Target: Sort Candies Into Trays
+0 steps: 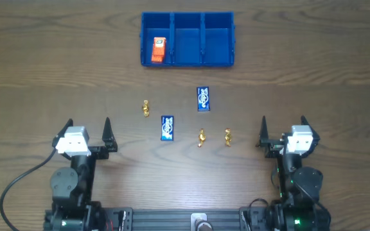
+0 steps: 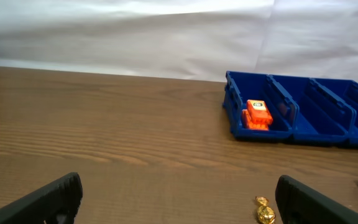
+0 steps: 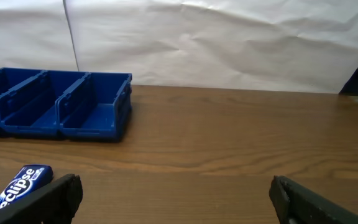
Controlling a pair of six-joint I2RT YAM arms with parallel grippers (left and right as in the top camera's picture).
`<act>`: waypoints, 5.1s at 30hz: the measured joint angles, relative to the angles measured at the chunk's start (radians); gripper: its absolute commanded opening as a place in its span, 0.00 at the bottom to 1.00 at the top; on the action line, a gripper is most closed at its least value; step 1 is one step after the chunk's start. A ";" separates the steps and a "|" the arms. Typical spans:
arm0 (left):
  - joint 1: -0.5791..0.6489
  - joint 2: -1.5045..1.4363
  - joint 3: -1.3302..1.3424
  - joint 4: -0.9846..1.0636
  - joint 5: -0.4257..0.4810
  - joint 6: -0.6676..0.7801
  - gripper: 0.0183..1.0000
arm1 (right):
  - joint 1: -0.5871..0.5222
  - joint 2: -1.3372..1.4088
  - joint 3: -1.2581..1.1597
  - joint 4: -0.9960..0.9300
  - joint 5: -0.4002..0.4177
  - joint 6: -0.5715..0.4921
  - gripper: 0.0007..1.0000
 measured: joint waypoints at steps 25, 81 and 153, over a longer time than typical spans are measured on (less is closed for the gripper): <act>0.000 -0.003 0.002 -0.004 0.000 0.008 1.00 | 0.039 0.666 0.520 -0.198 -0.219 0.129 1.00; 0.000 -0.002 0.003 -0.005 0.000 0.015 1.00 | 0.872 2.055 1.403 -0.701 0.091 0.948 0.20; 0.000 -0.002 0.003 -0.006 0.000 0.015 1.00 | 0.525 1.954 1.337 -0.647 0.175 0.652 0.71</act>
